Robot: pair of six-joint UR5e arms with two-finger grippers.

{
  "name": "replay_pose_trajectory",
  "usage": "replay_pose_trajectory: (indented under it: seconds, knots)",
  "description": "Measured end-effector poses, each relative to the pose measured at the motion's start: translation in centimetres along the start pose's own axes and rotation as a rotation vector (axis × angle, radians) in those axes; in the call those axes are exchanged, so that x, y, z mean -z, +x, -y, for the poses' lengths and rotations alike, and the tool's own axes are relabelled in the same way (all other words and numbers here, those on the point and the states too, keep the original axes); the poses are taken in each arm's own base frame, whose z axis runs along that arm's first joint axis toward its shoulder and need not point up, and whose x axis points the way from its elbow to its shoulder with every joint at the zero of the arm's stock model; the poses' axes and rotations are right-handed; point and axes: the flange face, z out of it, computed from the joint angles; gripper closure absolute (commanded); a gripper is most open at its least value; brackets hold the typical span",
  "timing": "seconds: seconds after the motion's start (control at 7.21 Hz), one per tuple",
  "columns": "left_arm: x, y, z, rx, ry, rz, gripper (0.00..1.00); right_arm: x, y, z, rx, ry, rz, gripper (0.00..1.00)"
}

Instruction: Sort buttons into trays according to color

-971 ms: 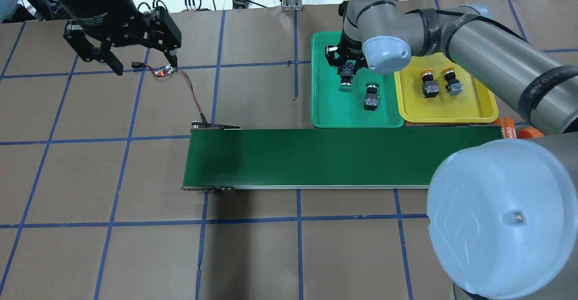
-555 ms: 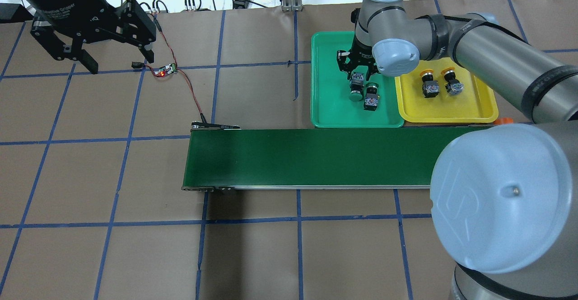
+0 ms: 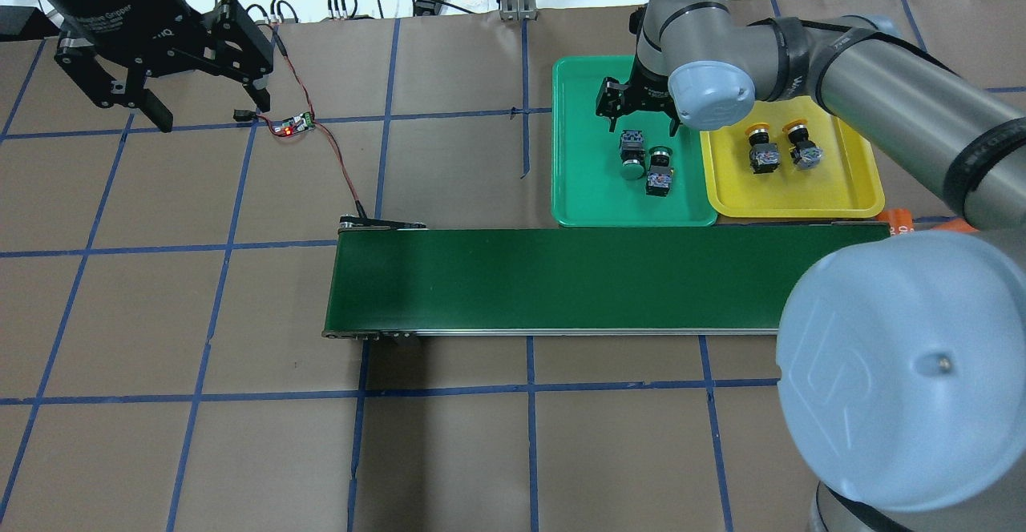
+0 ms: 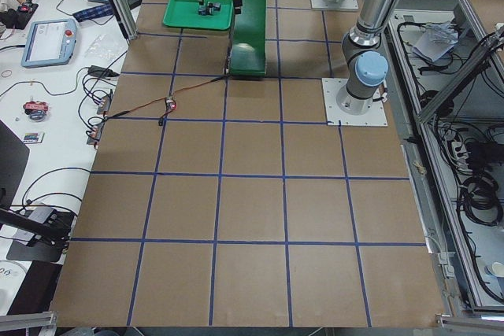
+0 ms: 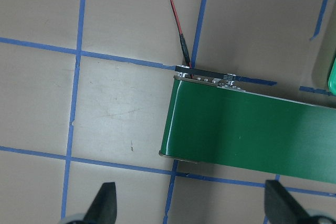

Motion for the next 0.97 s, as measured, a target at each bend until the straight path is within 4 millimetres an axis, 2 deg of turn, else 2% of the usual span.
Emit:
replay_pose_trajectory:
  seconds: [0.28,0.69,0.83,0.97]
  knots:
    - [-1.1,0.3,0.4,0.004,-0.013,-0.003,0.0,9.0,1.1,-5.2,0.016,-0.059,-0.012,0.0]
    - [-2.4,1.0,-0.8,-0.013,-0.022,0.003,0.0,20.1,2.9,-15.2,0.046,-0.126,-0.025,0.0]
    - [-2.2,1.1,-1.0,-0.023,-0.008,0.003,0.0,22.7,3.5,-18.4,0.049,-0.115,-0.022,0.0]
    - [-2.1,1.0,-1.1,-0.027,0.001,0.003,0.0,22.9,3.9,-20.6,0.049,-0.127,-0.022,0.0]
